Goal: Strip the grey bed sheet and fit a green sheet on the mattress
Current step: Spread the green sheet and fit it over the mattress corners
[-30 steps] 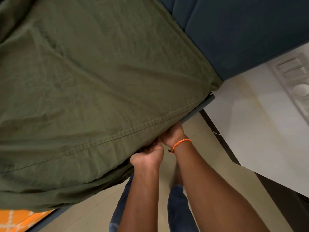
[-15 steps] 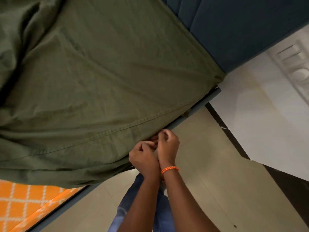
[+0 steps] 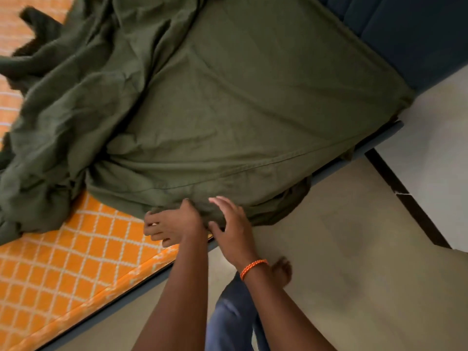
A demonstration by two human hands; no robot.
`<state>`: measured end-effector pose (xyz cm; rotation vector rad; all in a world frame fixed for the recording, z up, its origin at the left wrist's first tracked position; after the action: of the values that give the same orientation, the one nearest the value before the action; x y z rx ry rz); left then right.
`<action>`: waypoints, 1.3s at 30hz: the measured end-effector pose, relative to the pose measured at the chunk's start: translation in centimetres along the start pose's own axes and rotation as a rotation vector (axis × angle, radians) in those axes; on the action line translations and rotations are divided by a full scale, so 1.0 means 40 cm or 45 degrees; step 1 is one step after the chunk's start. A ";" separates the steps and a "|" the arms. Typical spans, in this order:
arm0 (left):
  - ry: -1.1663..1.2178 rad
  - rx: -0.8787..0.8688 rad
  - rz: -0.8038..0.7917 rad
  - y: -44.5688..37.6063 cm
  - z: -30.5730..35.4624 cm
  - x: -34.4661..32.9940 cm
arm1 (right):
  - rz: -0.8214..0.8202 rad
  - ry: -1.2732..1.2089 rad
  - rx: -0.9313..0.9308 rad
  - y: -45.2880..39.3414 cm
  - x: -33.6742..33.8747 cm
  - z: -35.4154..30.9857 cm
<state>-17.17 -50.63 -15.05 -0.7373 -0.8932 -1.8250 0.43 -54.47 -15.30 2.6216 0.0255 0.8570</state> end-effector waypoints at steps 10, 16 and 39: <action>1.021 0.460 -0.826 -0.324 0.039 -0.037 | 0.099 0.621 -0.010 -0.017 -0.149 -0.073; 1.500 0.910 -1.163 -0.347 0.022 0.015 | -0.553 0.946 -0.465 -0.056 -0.100 -0.081; 0.415 0.362 -1.139 -0.563 -0.445 0.376 | -0.142 1.087 -0.168 0.215 -0.616 -0.403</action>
<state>-45.43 -66.05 -18.84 0.2043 -1.3411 -2.3979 -29.69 -60.09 -14.19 1.9302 0.3223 1.7818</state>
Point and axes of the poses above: each hand's wrist, its own y-axis away from the middle knuckle, its own x-axis out of the back of the hand, z = x × y, the point moved 8 cm from there along -y, towards the middle knuckle, and after that the axes turned 14 degrees about y, right-handed, at the moved point
